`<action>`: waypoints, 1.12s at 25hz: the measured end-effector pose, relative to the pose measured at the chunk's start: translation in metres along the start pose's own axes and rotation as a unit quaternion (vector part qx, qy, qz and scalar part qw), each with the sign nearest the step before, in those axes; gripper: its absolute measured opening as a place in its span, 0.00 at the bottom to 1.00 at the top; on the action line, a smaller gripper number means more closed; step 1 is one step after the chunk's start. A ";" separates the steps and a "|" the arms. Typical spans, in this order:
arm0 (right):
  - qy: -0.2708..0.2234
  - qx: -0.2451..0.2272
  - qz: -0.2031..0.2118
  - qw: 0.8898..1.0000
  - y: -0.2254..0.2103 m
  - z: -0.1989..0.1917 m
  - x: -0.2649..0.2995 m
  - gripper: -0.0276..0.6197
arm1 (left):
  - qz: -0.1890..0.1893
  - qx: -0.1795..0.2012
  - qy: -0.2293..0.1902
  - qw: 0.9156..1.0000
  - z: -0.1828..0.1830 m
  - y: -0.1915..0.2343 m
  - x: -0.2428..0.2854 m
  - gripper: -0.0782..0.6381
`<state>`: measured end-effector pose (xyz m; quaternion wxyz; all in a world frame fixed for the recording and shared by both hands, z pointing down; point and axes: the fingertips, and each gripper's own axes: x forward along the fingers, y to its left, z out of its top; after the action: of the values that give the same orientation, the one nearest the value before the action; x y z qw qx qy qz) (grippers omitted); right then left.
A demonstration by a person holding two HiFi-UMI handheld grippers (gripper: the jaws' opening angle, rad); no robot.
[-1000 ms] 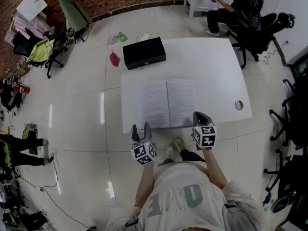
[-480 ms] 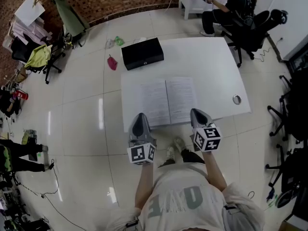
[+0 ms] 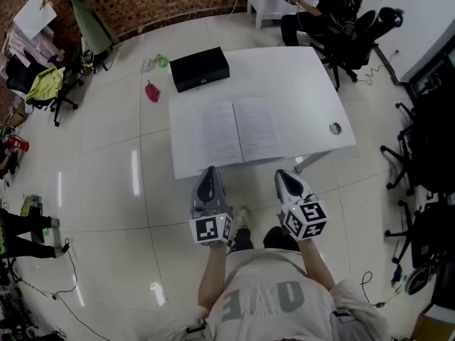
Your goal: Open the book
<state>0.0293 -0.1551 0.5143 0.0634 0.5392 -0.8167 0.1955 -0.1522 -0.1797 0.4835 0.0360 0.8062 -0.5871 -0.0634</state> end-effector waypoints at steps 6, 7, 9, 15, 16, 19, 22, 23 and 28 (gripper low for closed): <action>-0.067 -0.019 0.036 0.997 0.050 0.001 -0.091 0.05 | -0.020 0.032 -0.033 0.999 0.039 -0.062 -0.083 0.13; -0.076 -0.017 0.040 0.996 0.055 -0.006 -0.116 0.05 | -0.018 0.022 -0.037 0.999 0.038 -0.076 -0.104 0.13; -0.093 0.003 0.046 0.995 0.064 -0.029 -0.171 0.05 | -0.016 -0.012 -0.047 0.999 0.034 -0.103 -0.152 0.13; -0.075 0.016 0.053 0.996 0.097 -0.105 -0.314 0.05 | -0.018 -0.031 -0.019 0.999 0.010 -0.189 -0.306 0.13; -0.069 0.014 0.055 0.996 0.103 -0.114 -0.334 0.05 | -0.019 -0.032 -0.011 0.999 0.009 -0.201 -0.328 0.13; -0.069 -0.004 0.055 0.996 0.128 -0.128 -0.385 0.05 | -0.032 -0.012 -0.010 0.999 0.020 -0.227 -0.381 0.13; -0.084 -0.027 0.052 0.995 0.147 -0.128 -0.417 0.05 | -0.042 0.004 -0.028 0.999 0.036 -0.241 -0.409 0.13; -0.089 -0.028 0.054 0.994 0.150 -0.129 -0.424 0.05 | -0.042 0.005 -0.033 0.999 0.040 -0.244 -0.417 0.13; -0.099 -0.025 0.049 0.994 0.156 -0.135 -0.455 0.05 | -0.037 0.012 -0.043 0.998 0.049 -0.256 -0.454 0.13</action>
<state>0.0604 0.3405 0.4556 -0.0138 0.5138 -0.8488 0.1240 -0.0558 0.3318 0.4288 -0.0013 0.8244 -0.5584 -0.0927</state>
